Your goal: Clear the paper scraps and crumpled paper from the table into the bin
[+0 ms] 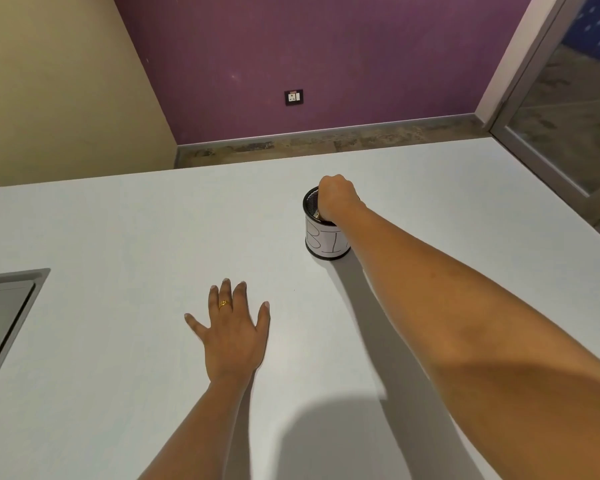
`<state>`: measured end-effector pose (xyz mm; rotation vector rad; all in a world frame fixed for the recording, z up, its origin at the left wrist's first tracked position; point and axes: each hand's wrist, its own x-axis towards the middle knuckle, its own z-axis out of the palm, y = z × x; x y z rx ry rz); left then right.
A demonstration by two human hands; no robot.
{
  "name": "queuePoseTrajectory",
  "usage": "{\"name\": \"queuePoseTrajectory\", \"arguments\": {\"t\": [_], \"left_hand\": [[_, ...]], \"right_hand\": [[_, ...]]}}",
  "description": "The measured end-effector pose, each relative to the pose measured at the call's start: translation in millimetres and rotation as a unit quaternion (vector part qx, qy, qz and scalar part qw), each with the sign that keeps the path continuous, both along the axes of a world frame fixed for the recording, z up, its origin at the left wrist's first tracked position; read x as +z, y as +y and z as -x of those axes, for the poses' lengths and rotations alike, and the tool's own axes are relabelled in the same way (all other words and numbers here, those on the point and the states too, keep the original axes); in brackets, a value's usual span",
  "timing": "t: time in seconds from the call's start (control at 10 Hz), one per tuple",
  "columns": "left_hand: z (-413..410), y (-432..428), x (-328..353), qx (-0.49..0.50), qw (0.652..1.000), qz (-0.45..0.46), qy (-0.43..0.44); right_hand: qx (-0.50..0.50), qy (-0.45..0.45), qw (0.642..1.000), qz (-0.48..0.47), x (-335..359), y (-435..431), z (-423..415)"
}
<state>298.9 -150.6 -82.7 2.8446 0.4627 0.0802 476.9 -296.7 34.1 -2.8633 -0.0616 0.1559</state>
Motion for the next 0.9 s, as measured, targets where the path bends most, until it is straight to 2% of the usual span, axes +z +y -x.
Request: {"name": "queuePoseTrajectory", "arguments": {"t": [0.2, 0.5, 0.6, 0.8, 0.9], "left_hand": [[0.1, 0.2, -1.5, -0.001, 1.0, 0.011, -0.011], [8.1, 2.3, 3.1, -0.019, 1.0, 0.015, -0.008], [16.7, 5.6, 4.7, -0.039, 0.999, 0.009, 0.001], [49.1, 12.3, 7.6, -0.068, 0.997, 0.022, -0.007], [68.0, 12.7, 7.0, -0.074, 0.997, 0.014, -0.005]], "right_hand": [[-0.006, -0.003, 1.0, -0.007, 6.7, -1.7, 4.4], [0.014, -0.11, 0.99, -0.085, 12.8, -6.0, 43.1], [0.033, -0.112, 0.986, -0.119, 1.9, -5.4, 71.9], [0.109, -0.189, 0.975, -0.037, -26.9, -6.8, 123.2], [0.08, -0.155, 0.984, -0.046, -43.5, -7.7, 147.3]]}}
